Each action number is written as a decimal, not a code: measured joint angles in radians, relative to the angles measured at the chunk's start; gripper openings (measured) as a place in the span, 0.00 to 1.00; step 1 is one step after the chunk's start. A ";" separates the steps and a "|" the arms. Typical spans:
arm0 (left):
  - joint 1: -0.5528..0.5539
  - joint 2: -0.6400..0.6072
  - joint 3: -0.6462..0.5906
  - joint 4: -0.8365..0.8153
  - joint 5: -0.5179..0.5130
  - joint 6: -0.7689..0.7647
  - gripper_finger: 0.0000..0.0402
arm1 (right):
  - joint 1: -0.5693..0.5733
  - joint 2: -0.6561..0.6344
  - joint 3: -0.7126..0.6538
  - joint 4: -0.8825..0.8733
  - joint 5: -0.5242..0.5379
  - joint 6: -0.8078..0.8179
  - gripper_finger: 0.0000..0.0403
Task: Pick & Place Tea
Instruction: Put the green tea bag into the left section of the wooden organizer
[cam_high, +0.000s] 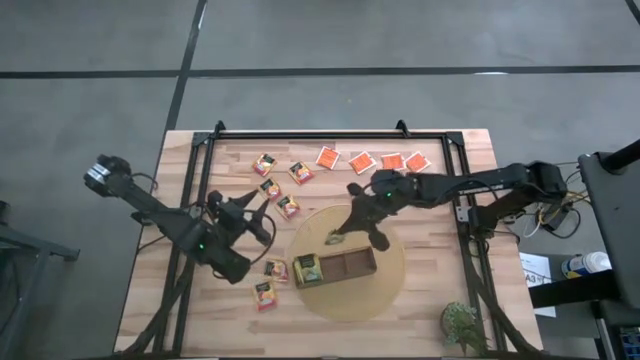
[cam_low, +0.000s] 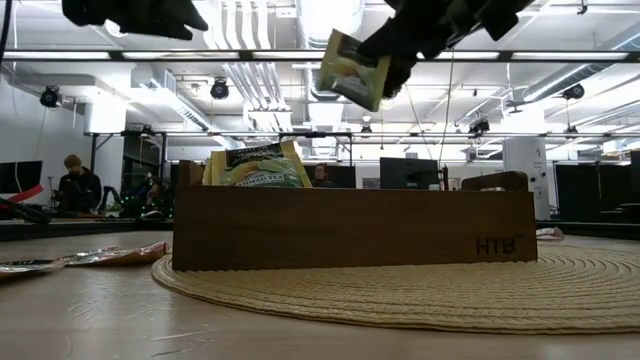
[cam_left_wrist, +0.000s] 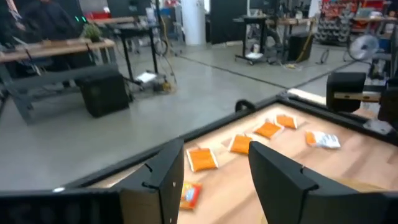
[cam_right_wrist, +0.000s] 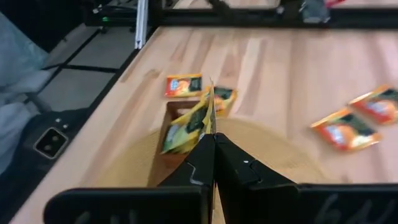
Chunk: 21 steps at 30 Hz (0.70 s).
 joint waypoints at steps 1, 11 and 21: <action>-0.001 -0.008 -0.014 0.026 0.011 0.020 0.43 | 0.012 0.013 0.003 -0.001 0.000 0.014 0.02; -0.001 -0.022 -0.059 0.155 0.027 0.145 0.43 | 0.189 0.113 0.090 0.017 0.162 0.055 0.02; -0.001 -0.023 -0.059 0.160 0.019 0.157 0.43 | 0.209 0.259 0.213 -0.051 0.183 0.030 0.02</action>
